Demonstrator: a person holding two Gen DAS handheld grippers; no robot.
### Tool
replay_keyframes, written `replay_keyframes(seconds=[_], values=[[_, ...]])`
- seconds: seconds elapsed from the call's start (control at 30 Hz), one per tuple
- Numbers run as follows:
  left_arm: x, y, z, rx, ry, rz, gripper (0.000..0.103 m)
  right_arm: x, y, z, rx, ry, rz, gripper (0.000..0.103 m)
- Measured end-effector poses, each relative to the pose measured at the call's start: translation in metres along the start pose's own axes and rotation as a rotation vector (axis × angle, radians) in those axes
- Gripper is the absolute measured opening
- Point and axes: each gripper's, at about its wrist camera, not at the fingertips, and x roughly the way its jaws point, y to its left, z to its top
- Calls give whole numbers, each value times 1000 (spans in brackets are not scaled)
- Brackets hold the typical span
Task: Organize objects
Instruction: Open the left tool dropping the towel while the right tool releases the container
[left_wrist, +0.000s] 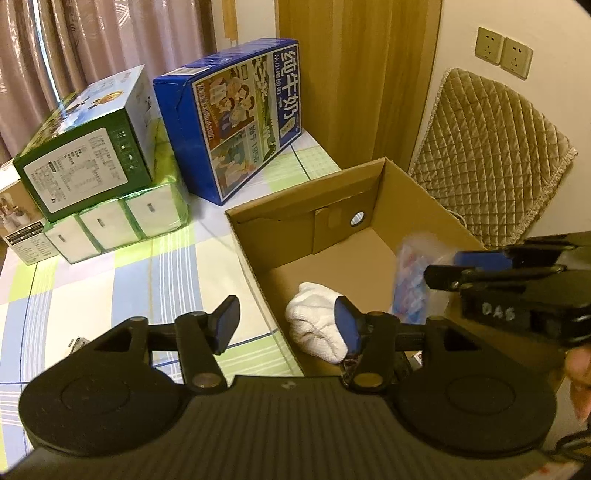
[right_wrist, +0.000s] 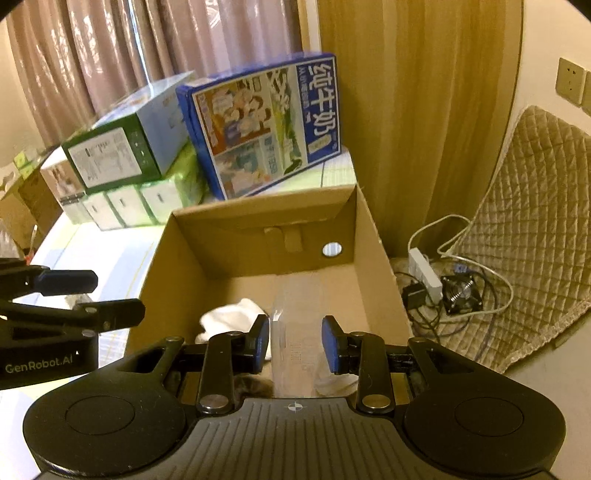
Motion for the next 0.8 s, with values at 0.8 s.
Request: replay_keyframes(seconds=[0.8], values=[[-63,-1,-38,-38,-39,34,92,-75,5,-33,-17,4,-33,79]])
